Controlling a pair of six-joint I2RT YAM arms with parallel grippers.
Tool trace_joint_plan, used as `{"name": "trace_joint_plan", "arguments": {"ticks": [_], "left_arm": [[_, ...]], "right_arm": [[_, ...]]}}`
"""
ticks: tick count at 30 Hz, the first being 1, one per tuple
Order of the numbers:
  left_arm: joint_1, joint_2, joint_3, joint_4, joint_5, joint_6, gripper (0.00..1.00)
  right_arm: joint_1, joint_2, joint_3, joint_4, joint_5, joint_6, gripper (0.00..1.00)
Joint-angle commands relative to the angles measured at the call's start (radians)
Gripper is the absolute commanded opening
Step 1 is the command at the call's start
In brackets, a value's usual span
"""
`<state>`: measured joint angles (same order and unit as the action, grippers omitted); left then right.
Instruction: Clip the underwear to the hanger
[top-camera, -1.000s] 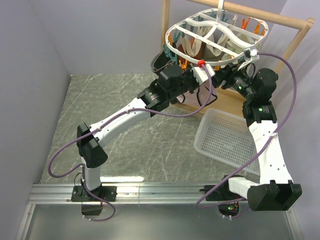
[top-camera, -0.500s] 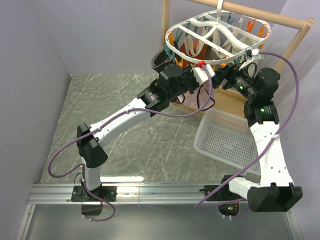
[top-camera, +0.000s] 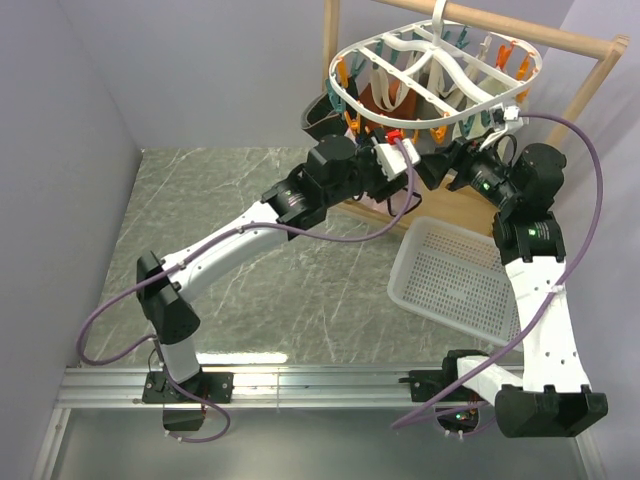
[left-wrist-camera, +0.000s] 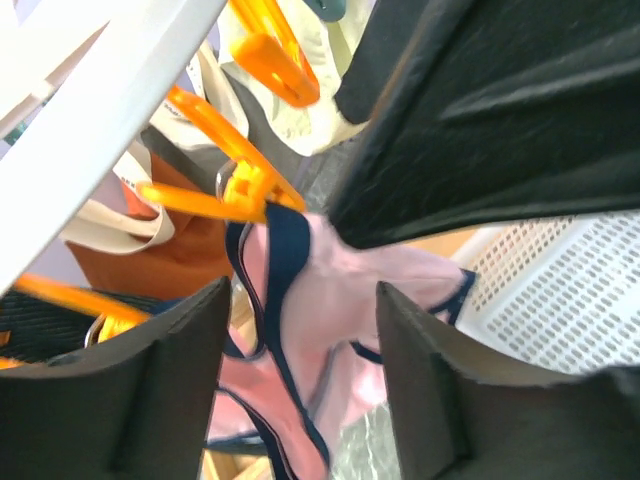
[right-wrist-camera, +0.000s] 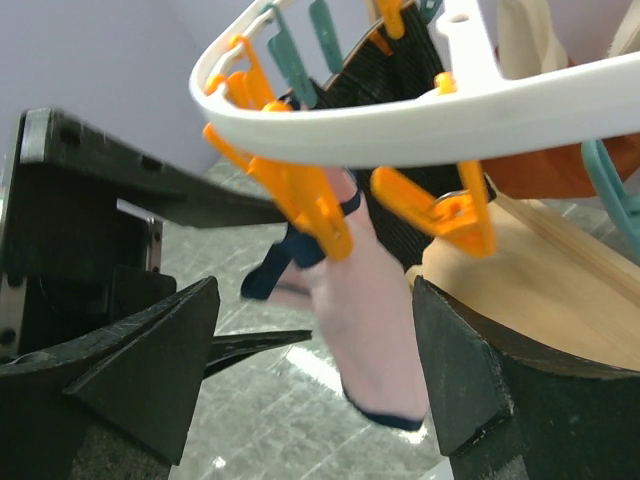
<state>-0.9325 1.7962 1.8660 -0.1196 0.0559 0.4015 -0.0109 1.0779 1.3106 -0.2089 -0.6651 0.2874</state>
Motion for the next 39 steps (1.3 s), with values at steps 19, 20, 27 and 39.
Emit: {"name": "trace_joint_plan", "arguments": {"ticks": [19, 20, 27, 39], "left_arm": [[0.165, -0.443, -0.418, -0.238, 0.059, -0.324, 0.99], [0.19, -0.448, -0.419, -0.273, 0.053, -0.352, 0.99], [0.441, -0.507, -0.497, -0.37, 0.105, -0.556, 0.99], [0.71, -0.572, -0.697, -0.419, 0.05, -0.555, 0.99]], "right_arm": [[0.005, -0.222, -0.16, -0.248, -0.085, -0.208, 0.86], [0.005, -0.225, -0.168, -0.263, -0.079, -0.217, 0.86], [0.005, -0.271, -0.232, -0.379, 0.025, -0.312, 0.87], [0.005, -0.276, -0.422, -0.339, 0.223, -0.332, 0.9]]}}
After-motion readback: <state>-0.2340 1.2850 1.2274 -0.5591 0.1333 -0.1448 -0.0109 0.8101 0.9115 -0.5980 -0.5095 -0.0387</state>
